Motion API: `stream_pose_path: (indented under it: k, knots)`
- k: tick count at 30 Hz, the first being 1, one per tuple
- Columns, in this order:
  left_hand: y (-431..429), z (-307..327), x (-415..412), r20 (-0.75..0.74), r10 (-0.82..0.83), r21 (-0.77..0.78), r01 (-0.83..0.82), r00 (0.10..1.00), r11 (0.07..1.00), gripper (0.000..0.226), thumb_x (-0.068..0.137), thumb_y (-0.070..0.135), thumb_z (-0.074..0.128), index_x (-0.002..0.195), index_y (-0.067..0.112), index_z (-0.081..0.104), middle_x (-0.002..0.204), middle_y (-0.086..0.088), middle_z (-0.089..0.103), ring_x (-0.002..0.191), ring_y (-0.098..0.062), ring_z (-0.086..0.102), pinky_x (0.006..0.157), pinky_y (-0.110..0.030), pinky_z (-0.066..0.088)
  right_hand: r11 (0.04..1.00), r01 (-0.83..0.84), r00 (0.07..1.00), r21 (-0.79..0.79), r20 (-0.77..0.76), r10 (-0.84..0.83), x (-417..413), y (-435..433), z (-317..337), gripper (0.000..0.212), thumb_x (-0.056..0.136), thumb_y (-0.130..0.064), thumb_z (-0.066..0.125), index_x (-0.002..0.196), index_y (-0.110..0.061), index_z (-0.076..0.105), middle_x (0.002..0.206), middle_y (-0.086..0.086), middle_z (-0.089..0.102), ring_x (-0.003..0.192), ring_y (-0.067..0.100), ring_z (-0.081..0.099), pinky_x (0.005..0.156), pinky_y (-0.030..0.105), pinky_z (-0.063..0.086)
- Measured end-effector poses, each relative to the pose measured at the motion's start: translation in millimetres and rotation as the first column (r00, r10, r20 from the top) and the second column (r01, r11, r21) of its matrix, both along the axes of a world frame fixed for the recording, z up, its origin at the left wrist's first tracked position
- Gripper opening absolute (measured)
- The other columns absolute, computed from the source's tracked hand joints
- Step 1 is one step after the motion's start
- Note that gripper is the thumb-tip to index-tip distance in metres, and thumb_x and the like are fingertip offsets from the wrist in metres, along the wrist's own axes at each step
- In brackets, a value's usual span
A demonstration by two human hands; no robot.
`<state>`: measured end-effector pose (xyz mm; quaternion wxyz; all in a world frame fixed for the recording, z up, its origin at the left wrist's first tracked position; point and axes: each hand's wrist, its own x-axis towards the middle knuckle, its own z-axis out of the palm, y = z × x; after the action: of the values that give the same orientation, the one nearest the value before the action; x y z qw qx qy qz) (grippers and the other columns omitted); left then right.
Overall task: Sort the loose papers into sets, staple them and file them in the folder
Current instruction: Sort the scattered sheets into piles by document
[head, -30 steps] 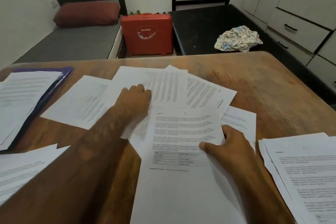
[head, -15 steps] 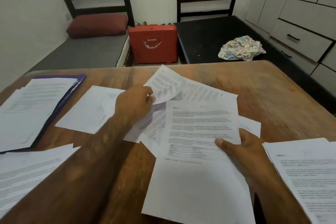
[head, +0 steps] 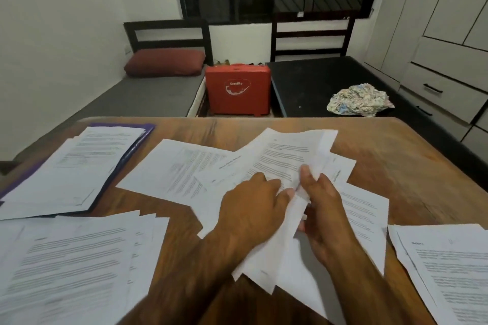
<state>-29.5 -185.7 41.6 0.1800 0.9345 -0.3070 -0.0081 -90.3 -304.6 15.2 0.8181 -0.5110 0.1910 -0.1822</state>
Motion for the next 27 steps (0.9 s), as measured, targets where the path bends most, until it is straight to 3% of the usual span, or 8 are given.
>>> stream_pose_path:
  k: [5,8,11,14,16,20,23,27]
  knots:
    - [30.6,8.6,-1.4,-0.126,-0.131,-0.193,0.105,0.983,0.976,0.037,0.107,0.048,0.039,0.124,0.029,0.067,0.121,0.009,0.068,0.106,-0.013,0.063,0.099,-0.037,0.053,0.986,0.048,0.996,-0.163,-0.063,-0.059,9.5,15.5,4.0,0.037,0.097,-0.012,0.069,0.124,-0.038,0.065,0.106,-0.013,0.078,0.094,0.016,0.077,0.072,0.032,0.062]
    - [61.5,26.6,27.0,-0.132,0.056,-0.463,-0.111,0.990,0.879,0.027,0.102,0.043,0.057,0.124,0.029,0.065,0.125,0.009,0.065,0.113,-0.015,0.064,0.097,-0.034,0.056,0.977,0.004,0.998,-0.211,-0.059,-0.017,12.7,22.2,22.8,0.036,0.098,-0.004,0.064,0.122,-0.030,0.068,0.107,-0.007,0.079,0.096,0.020,0.078,0.080,0.040,0.062]
    - [108.6,46.6,66.0,-0.213,0.334,-0.327,-0.389,0.918,0.861,0.083,0.085,0.068,0.061,0.155,0.031,0.033,0.162,0.002,0.037,0.147,-0.027,0.039,0.115,-0.044,0.039,0.973,-0.085,0.996,-0.213,-0.007,0.085,18.8,25.1,43.9,0.034,0.099,-0.002,0.059,0.126,-0.021,0.068,0.114,0.005,0.078,0.102,0.031,0.076,0.090,0.051,0.060]
    - [161.7,59.2,94.7,-0.724,-0.086,-0.526,-0.467,0.685,0.711,0.083,0.075,0.070,0.076,0.147,0.038,0.048,0.147,0.001,0.057,0.132,-0.028,0.057,0.105,-0.051,0.047,0.976,-0.121,0.990,-0.181,0.046,0.131,35.9,35.5,66.3,0.039,0.098,-0.003,0.056,0.134,-0.018,0.064,0.123,0.008,0.075,0.109,0.033,0.074,0.092,0.051,0.057]
    - [186.7,56.2,97.5,-0.751,-0.343,-0.630,-0.455,0.565,0.629,0.051,0.089,0.047,0.075,0.136,0.034,0.060,0.133,-0.005,0.069,0.120,-0.033,0.068,0.101,-0.060,0.051,0.981,-0.143,0.986,-0.133,0.062,0.153,52.8,47.5,79.6,0.041,0.097,-0.006,0.056,0.136,-0.018,0.062,0.123,0.008,0.076,0.108,0.033,0.075,0.088,0.049,0.059]
    - [224.2,49.3,93.4,-0.683,-0.294,-0.685,-0.447,0.668,0.576,0.033,0.102,0.026,0.062,0.134,0.029,0.060,0.125,-0.003,0.073,0.113,-0.032,0.071,0.096,-0.058,0.057,0.974,-0.198,0.980,-0.109,-0.023,0.197,94.1,90.1,98.8,0.027,0.098,-0.018,0.059,0.122,-0.029,0.066,0.110,0.002,0.079,0.101,0.031,0.076,0.080,0.050,0.062]
    - [265.6,40.8,115.1,-0.610,-0.013,-0.682,-0.517,0.792,0.518,0.024,0.102,0.031,0.062,0.125,0.031,0.065,0.113,0.006,0.077,0.101,-0.023,0.075,0.094,-0.050,0.060,0.934,-0.330,0.935,-0.140,-0.183,0.303,132.6,136.8,98.2,0.017,0.098,-0.031,0.064,0.115,-0.030,0.066,0.106,0.006,0.078,0.101,0.032,0.073,0.083,0.053,0.059]
    - [326.8,27.3,166.0,-0.584,0.260,-0.653,-0.636,0.769,0.412,0.016,0.100,0.024,0.065,0.115,0.029,0.069,0.109,0.009,0.076,0.101,-0.016,0.072,0.098,-0.045,0.056,0.763,-0.519,0.841,-0.385,-0.389,0.375,187.5,191.8,71.2,0.019,0.097,-0.017,0.067,0.115,-0.024,0.067,0.102,0.002,0.079,0.096,0.030,0.075,0.069,0.041,0.059]
